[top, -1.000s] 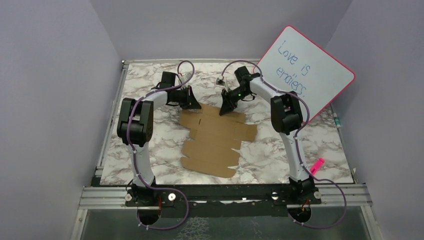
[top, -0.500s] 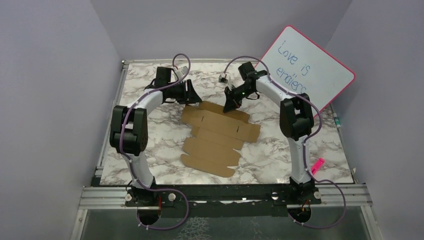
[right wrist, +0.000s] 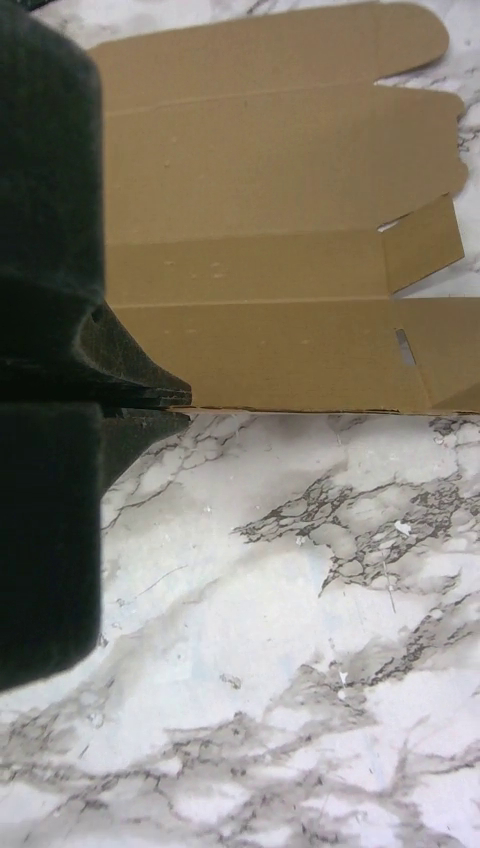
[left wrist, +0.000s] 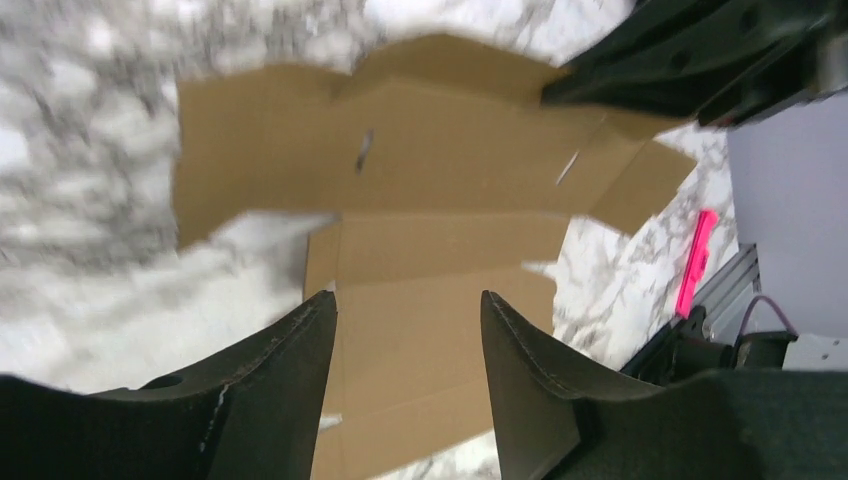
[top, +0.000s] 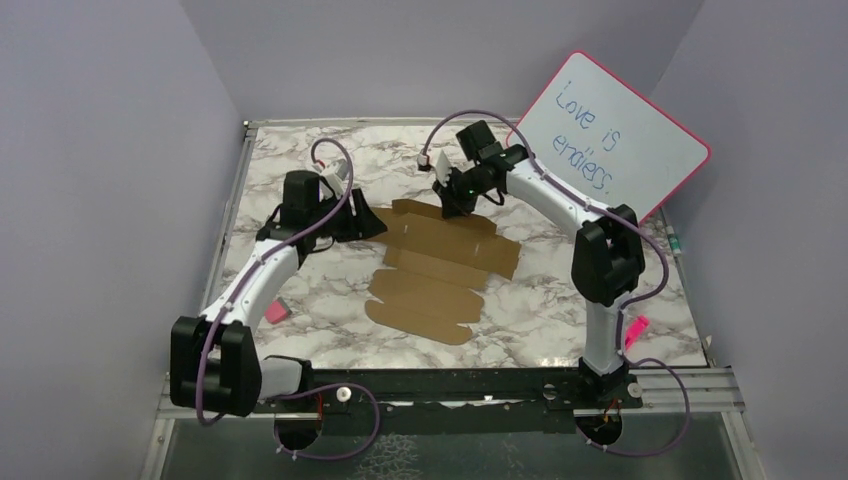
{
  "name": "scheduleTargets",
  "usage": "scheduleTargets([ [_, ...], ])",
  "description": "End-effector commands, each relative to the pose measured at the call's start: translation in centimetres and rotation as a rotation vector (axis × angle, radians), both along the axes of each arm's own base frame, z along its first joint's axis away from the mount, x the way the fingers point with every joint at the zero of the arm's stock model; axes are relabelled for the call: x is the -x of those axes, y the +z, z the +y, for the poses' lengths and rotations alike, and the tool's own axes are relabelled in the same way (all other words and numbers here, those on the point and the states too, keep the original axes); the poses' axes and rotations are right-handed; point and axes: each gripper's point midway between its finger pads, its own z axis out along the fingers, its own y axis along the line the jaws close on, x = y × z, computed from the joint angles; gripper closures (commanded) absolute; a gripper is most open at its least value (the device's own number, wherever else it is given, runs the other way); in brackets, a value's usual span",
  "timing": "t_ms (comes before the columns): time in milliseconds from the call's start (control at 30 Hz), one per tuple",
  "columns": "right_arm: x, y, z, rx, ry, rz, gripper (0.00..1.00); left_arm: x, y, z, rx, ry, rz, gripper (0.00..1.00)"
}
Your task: Fold the paper box
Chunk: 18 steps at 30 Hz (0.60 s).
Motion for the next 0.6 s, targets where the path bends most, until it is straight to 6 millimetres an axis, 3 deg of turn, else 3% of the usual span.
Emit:
scheduleTargets([
  [0,-0.9,2.2,0.2,0.079,-0.037,-0.182,0.99,4.8,-3.1,-0.6,0.001,0.012,0.082,0.45],
  [267,-0.4,3.2,1.3,0.118,-0.056,-0.353,0.99,10.1,-6.1,-3.3,0.078,-0.001,0.117,0.49],
  [567,1.4,2.8,1.2,0.148,-0.048,-0.506,0.99,11.8,-10.0,-4.4,0.136,0.042,0.149,0.59],
])
